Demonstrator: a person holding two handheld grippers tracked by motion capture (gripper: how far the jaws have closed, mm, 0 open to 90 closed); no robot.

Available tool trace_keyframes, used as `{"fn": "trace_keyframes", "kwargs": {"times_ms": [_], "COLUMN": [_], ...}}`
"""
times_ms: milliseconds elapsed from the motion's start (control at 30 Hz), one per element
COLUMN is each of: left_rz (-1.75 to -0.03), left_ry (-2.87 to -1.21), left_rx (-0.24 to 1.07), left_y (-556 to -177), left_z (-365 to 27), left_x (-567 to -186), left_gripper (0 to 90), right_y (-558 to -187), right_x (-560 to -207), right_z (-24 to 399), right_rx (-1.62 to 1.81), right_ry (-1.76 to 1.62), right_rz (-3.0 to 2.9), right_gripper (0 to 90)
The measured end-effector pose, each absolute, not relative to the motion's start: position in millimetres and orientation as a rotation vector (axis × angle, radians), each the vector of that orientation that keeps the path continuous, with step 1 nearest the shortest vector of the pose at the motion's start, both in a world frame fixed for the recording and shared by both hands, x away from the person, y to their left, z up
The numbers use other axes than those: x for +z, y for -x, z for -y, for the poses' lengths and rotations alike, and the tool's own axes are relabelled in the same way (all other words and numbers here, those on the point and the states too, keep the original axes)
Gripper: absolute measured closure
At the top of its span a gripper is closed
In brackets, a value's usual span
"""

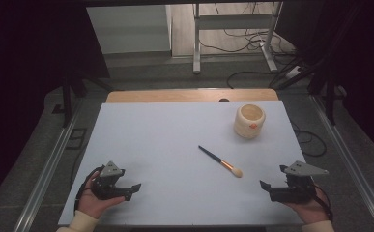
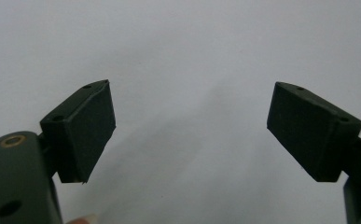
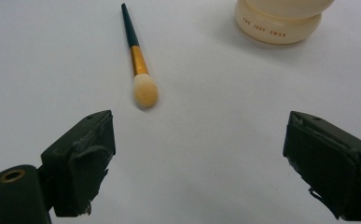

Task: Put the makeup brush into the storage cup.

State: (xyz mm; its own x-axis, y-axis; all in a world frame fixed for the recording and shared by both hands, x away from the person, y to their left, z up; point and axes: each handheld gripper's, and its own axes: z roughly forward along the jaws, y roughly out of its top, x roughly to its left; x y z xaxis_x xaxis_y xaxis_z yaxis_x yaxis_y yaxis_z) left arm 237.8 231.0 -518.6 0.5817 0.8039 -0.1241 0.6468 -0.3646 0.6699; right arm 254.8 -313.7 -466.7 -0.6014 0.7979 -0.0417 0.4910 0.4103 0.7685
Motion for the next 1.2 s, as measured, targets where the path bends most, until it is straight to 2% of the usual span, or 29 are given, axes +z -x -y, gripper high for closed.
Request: {"fn": "trace_keyframes", "kwargs": {"times_ms": [367,467,500,533,600,667,833,1200], "left_rz": [-1.186,-1.209,-1.179,-1.102,-1.082,-1.09,-1.102,-1.114], "left_ry": [-2.105,-2.111,-2.109,-2.127,-2.22,-2.171,-2.141,-2.125], "left_rx": [0.319,0.336,0.334,0.338,0.358,0.324,0.307,0.32], "left_y": [-233.3,-228.2,-225.6,-225.4,-226.3,-228.1,-226.2,-223.3], "left_z": [-237.1,-236.4,-232.1,-226.6,-220.5,-221.1,-227.4,-229.4], "left_x": [-516.4,-508.1,-505.3,-505.1,-508.9,-508.9,-509.5,-506.0], "left_gripper": [15.6,16.0,16.4,16.4,15.6,14.8,15.1,15.1], "right_y": [-257.4,-253.5,-250.2,-250.5,-252.9,-257.8,-258.2,-257.2], "right_x": [-472.0,-463.3,-458.4,-455.2,-456.2,-461.7,-459.1,-462.6], "right_z": [313.8,306.6,304.8,304.0,299.6,303.0,325.2,311.8], "right_rx": [1.022,1.022,1.028,1.121,1.096,0.993,1.074,1.036], "right_ry": [-1.113,-1.057,-1.042,-1.092,-1.058,-1.054,-1.158,-1.126], "right_rz": [-2.286,-2.314,-2.27,-2.219,-2.249,-2.288,-2.199,-2.277], "right_gripper": [10.2,9.7,12.5,12.0,10.6,8.1,10.8,10.6]}}
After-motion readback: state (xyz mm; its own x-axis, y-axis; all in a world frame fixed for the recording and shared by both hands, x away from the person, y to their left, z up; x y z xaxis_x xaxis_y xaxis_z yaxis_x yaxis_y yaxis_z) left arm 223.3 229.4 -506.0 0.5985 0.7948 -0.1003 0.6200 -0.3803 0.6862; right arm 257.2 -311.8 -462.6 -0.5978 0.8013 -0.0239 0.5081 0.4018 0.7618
